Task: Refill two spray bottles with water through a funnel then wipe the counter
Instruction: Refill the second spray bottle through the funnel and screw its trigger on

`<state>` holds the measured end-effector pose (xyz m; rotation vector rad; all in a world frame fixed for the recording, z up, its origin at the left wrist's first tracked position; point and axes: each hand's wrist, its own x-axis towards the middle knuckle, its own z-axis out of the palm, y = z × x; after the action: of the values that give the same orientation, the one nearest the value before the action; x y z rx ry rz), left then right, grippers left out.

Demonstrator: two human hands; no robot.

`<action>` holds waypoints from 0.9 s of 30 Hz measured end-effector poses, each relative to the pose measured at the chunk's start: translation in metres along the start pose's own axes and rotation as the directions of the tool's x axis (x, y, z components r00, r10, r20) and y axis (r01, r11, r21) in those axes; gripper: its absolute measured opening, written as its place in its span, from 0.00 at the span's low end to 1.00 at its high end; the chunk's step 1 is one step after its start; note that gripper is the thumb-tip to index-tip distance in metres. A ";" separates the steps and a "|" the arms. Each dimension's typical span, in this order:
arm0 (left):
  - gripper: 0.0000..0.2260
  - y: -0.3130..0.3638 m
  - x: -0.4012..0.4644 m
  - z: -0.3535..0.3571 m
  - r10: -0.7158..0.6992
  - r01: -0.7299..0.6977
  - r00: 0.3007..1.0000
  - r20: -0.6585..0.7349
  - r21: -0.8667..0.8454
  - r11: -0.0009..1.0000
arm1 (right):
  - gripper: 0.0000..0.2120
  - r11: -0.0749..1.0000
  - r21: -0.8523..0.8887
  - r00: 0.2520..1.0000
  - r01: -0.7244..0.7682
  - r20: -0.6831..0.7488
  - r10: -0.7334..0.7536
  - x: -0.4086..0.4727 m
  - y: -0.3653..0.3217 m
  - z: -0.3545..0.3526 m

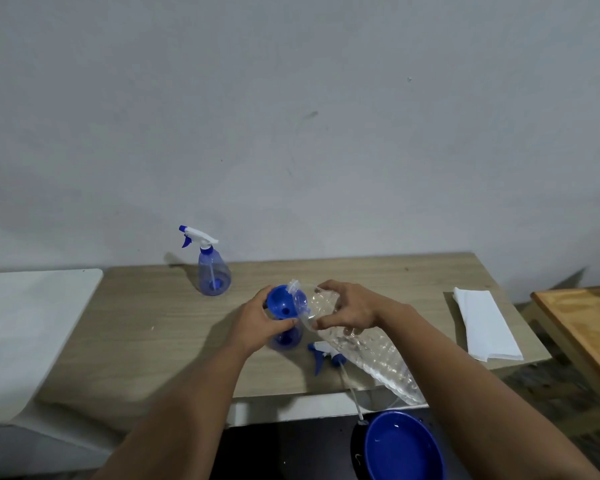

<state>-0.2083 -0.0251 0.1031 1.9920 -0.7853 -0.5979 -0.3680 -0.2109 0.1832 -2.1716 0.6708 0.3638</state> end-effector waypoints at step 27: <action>0.31 0.002 0.004 -0.003 0.053 -0.053 0.998 0.028 -0.007 0.999 | 0.44 0.978 -0.170 0.993 -0.118 0.010 0.122 -0.007 -0.017 -0.007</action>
<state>-0.2043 -0.0274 0.1055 1.9541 -0.8499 -0.5978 -0.3640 -0.2047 0.2017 -2.2899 0.7866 0.5230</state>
